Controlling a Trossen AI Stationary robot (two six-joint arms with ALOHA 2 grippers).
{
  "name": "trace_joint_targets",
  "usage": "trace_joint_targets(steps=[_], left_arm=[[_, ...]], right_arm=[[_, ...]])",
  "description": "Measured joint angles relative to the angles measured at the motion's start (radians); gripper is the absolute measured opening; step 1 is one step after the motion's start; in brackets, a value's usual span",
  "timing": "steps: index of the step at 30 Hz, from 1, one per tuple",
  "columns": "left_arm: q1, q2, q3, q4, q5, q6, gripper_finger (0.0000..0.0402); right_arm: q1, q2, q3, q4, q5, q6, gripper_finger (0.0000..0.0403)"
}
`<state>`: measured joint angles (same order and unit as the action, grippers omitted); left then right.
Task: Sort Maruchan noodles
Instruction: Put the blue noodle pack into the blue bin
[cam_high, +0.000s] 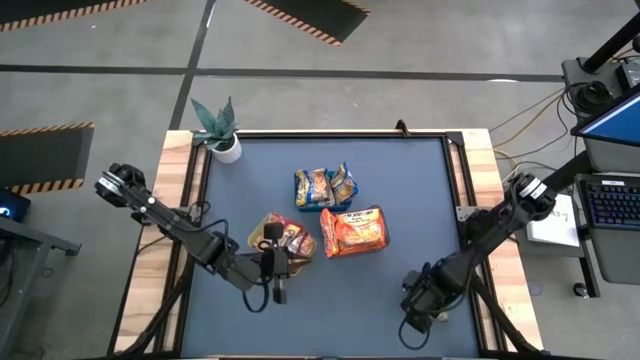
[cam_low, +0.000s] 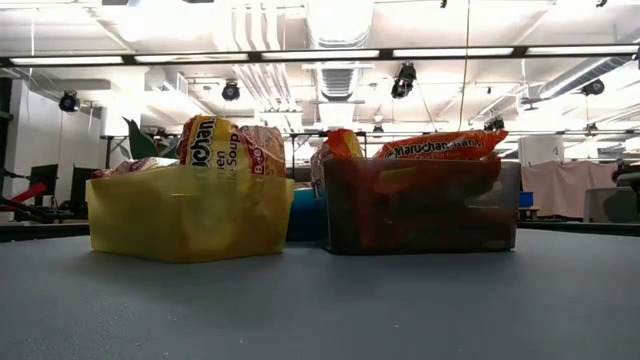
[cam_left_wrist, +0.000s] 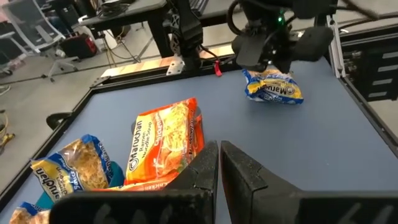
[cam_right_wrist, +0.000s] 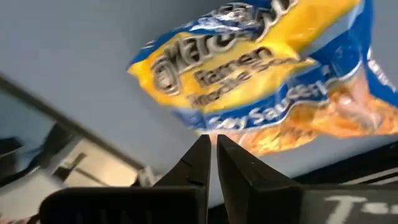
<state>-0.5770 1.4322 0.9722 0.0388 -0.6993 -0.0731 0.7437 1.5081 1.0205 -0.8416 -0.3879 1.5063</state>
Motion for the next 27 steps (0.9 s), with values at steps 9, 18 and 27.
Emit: trace_joint_targets(steps=[9, 18, 27], left_arm=[[0.001, 0.001, 0.0, 0.018, 0.0, -0.008, 0.0], [0.001, 0.049, 0.0, 0.057, 0.0, -0.045, 0.0], [-0.02, 0.139, 0.002, 0.076, 0.007, -0.12, 0.0]], right_arm=[[-0.049, 0.08, 0.025, 0.235, 0.197, -0.241, 0.0018], [-0.116, 0.023, 0.135, 0.432, 0.65, -0.691, 0.0018], [-0.041, -0.026, 0.126, 0.272, 0.32, -0.478, 0.0018]])
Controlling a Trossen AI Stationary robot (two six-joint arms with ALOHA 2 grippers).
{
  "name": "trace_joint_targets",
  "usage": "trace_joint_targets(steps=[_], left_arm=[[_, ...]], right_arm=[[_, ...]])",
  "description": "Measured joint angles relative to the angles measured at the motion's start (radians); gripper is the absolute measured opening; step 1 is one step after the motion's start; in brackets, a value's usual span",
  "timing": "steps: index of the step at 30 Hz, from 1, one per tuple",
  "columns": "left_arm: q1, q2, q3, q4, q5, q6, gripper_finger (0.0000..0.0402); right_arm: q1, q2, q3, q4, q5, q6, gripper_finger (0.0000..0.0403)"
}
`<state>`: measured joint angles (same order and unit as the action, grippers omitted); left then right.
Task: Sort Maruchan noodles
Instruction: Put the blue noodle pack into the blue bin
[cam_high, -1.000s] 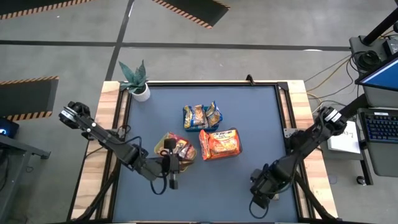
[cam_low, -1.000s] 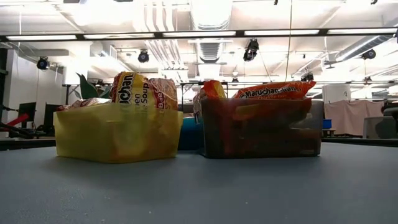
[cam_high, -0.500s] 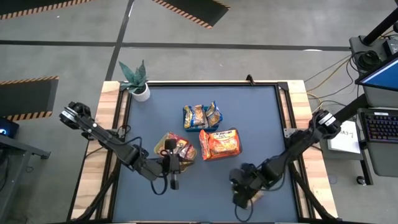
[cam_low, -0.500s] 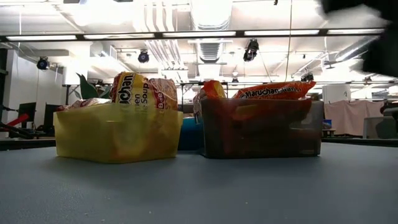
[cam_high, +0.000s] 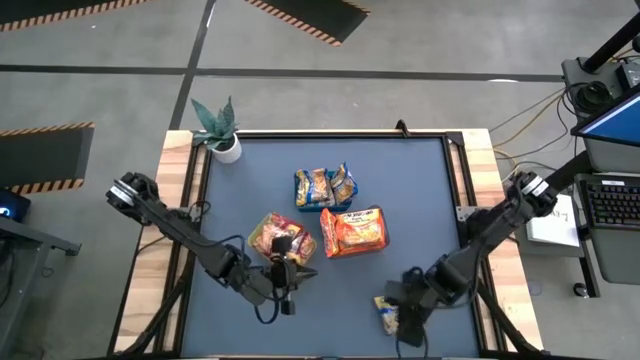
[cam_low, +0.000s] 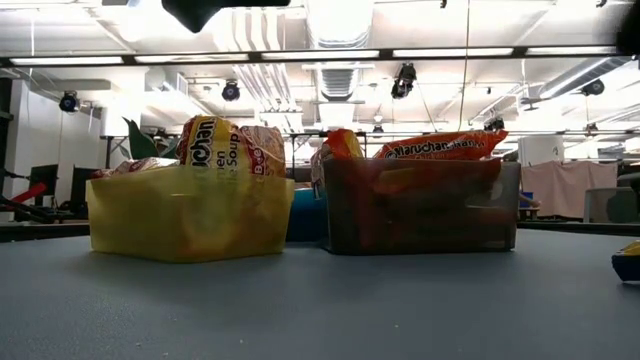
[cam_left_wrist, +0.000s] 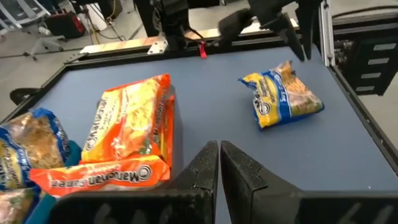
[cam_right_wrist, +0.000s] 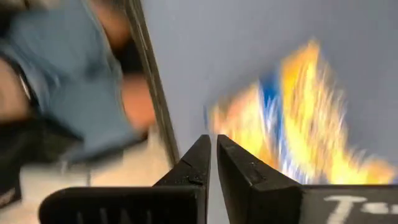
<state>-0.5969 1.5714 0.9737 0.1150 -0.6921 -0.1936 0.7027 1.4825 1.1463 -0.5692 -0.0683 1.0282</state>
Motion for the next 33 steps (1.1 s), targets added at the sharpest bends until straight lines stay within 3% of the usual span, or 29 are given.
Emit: trace_joint_targets(steps=[4, 8, 13, 19, 25, 33], left_arm=[[-0.005, 0.03, 0.016, 0.015, 0.0, 0.0, 0.0], [-0.006, 0.045, 0.034, 0.013, 0.0, 0.0, 0.0], [-0.01, 0.044, 0.046, 0.016, 0.001, -0.003, 0.0], [-0.015, 0.046, 0.046, 0.018, 0.002, -0.021, 0.0], [-0.018, 0.072, 0.046, 0.025, 0.06, -0.061, 0.0], [-0.018, 0.232, 0.054, 0.248, 0.159, -0.034, 0.0]], right_arm=[[0.056, 0.027, -0.038, -0.099, -0.152, 0.183, 0.0018], [0.08, 0.052, -0.09, -0.108, -0.169, 0.255, 0.0018], [0.051, 0.082, -0.116, -0.08, -0.013, 0.196, 0.0018], [-0.033, 0.081, -0.116, 0.178, 0.293, 0.0, 0.0018], [-0.068, 0.039, -0.103, 0.217, 0.237, -0.126, 0.0018], [-0.031, 0.009, -0.163, 0.096, 0.225, 0.055, 0.0018]])
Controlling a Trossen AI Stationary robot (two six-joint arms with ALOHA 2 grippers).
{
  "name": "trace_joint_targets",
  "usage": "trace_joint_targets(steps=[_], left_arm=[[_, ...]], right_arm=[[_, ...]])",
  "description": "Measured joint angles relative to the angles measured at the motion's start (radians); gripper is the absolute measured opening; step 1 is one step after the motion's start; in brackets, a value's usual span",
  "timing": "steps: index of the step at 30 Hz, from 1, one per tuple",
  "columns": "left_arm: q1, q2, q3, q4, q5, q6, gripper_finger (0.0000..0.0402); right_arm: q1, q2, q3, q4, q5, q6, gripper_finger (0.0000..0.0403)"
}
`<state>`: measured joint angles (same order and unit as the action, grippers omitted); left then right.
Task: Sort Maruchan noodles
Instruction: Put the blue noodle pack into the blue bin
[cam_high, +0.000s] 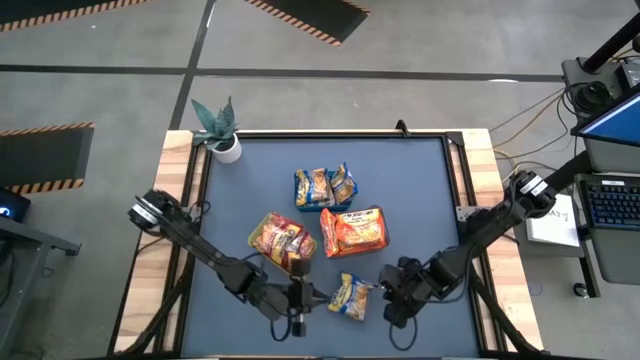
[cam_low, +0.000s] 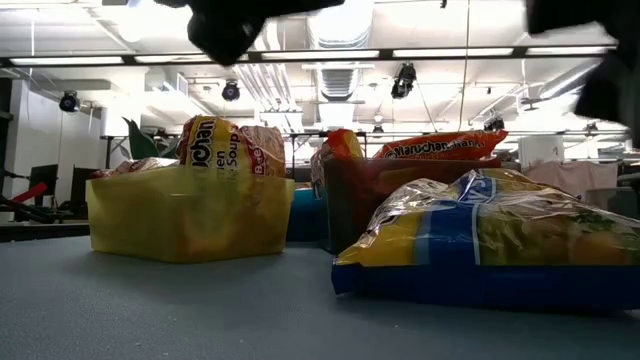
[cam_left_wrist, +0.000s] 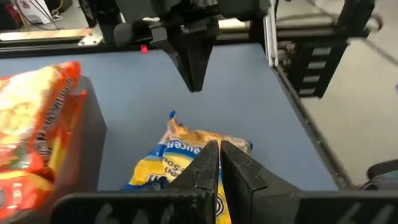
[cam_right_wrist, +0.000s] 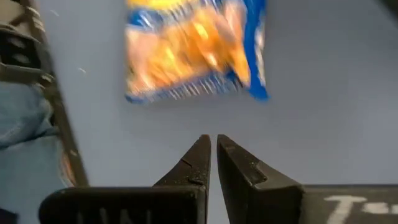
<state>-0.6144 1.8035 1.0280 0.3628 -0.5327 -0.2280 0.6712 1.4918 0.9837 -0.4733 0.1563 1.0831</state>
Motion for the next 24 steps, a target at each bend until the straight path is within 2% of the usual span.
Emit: trace_joint_targets(steps=[7, 13, 17, 24], left_arm=[[0.004, 0.129, 0.157, -0.125, 0.001, 0.068, 0.0], [0.009, 0.238, 0.29, -0.358, -0.004, 0.065, 0.0], [0.01, 0.307, 0.336, -0.39, -0.005, 0.057, 0.0], [0.009, 0.346, 0.345, -0.394, -0.006, 0.006, 0.0]], right_arm=[[0.009, -0.002, -0.107, 0.032, 0.029, 0.129, 0.0018], [-0.01, -0.012, -0.149, 0.219, 0.056, 0.161, 0.0027], [-0.002, -0.007, -0.154, 0.251, 0.048, 0.214, 0.0073], [0.038, -0.002, -0.167, 0.255, 0.117, 0.281, 0.0195]])
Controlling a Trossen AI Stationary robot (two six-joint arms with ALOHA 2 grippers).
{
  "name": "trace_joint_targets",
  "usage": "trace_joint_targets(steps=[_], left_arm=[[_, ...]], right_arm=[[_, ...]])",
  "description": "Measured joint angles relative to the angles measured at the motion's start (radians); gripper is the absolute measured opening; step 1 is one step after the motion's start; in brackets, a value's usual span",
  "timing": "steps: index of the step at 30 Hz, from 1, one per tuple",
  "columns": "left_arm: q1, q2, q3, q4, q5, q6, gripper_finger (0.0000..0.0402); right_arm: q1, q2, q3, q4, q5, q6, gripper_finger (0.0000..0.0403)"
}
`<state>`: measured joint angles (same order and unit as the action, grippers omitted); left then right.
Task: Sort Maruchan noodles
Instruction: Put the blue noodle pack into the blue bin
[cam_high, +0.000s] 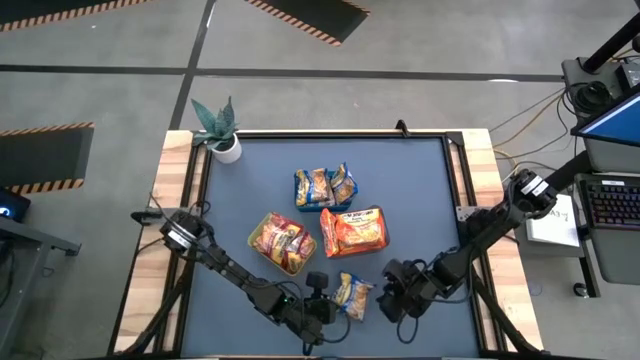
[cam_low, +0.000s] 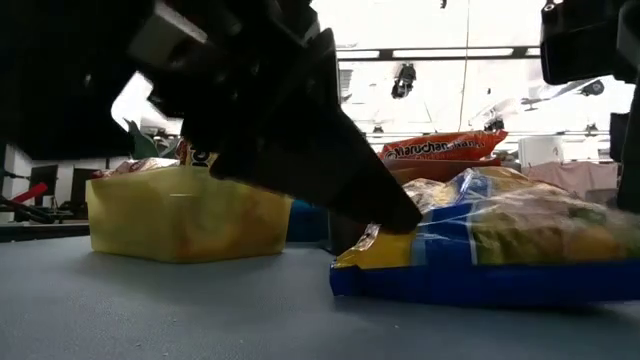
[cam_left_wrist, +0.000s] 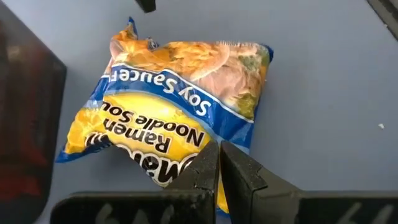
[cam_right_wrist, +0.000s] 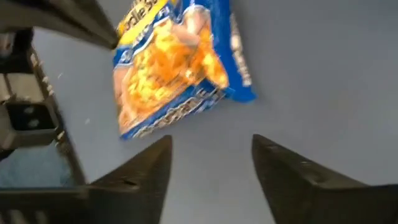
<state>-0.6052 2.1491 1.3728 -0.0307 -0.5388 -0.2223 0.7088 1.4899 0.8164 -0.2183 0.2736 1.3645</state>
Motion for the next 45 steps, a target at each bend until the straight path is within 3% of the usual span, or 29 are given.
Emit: trace_joint_targets(steps=[8, 15, 21, 34, 39, 45], left_arm=[[0.0, 0.003, -0.01, -0.006, -0.002, -0.033, 0.0], [0.0, 0.003, -0.018, -0.008, -0.003, -0.06, 0.0], [0.0, 0.003, -0.025, -0.008, -0.004, -0.075, 0.0], [0.0, 0.003, -0.027, -0.004, -0.003, -0.079, 0.0], [0.0, 0.003, -0.028, 0.004, -0.003, -0.079, 0.0], [0.002, 0.003, -0.028, 0.007, -0.003, -0.078, 0.0]], right_arm=[[0.007, 0.0, -0.083, 0.17, 0.145, -0.02, 0.0304], [0.007, 0.0, -0.174, 0.424, 0.212, -0.074, 0.0342], [0.006, 0.06, -0.199, 0.51, 0.23, -0.081, 0.0345], [-0.011, 0.309, -0.198, 1.067, 0.221, -0.267, 0.0333], [-0.02, 0.327, -0.197, 1.102, 0.227, -0.292, 0.0317], [-0.032, 0.333, -0.197, 1.098, 0.271, -0.367, 0.0271]])
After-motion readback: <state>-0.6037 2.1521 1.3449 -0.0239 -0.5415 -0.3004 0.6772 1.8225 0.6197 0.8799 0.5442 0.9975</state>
